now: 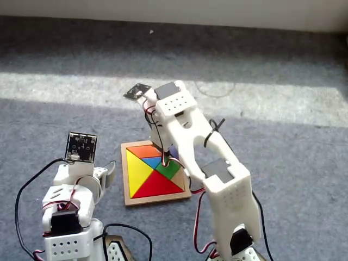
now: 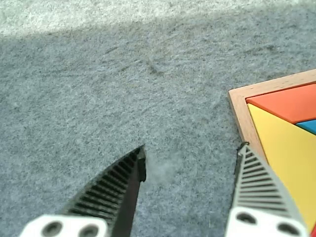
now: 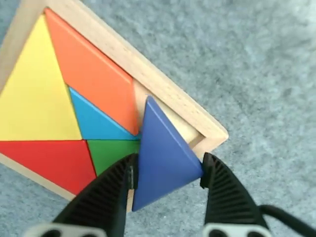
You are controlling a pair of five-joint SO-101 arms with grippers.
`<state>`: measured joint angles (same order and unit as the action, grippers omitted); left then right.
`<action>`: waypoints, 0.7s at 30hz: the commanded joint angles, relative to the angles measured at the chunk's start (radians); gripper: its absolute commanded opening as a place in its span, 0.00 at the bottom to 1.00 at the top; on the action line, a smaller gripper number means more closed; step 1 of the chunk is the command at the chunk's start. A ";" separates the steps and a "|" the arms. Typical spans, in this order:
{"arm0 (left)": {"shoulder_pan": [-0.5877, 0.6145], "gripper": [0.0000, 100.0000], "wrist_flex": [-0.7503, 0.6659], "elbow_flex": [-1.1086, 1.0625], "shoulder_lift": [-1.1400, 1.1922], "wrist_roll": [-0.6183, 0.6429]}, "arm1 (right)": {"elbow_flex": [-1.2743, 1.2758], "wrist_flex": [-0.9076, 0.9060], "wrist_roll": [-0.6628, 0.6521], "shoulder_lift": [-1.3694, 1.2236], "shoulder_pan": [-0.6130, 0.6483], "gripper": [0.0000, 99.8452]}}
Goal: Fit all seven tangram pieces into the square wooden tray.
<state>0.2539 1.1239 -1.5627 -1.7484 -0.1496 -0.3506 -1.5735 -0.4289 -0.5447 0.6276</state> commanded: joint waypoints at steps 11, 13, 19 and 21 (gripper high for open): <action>-0.015 0.29 -0.003 0.005 -0.012 -0.008 | -0.001 -0.016 -0.006 0.067 0.013 0.28; -0.015 0.29 -0.003 0.005 -0.012 -0.008 | 0.001 -0.016 -0.006 0.067 0.015 0.28; -0.015 0.29 -0.002 0.005 -0.012 -0.008 | 0.001 -0.021 -0.008 0.073 0.019 0.28; -0.015 0.29 -0.002 0.005 -0.012 -0.008 | -0.005 -0.042 -0.011 0.073 0.016 0.28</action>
<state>0.2539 1.1239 -1.5627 -1.7484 -0.1496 -0.3506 -1.5812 -0.4289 -0.5447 0.6337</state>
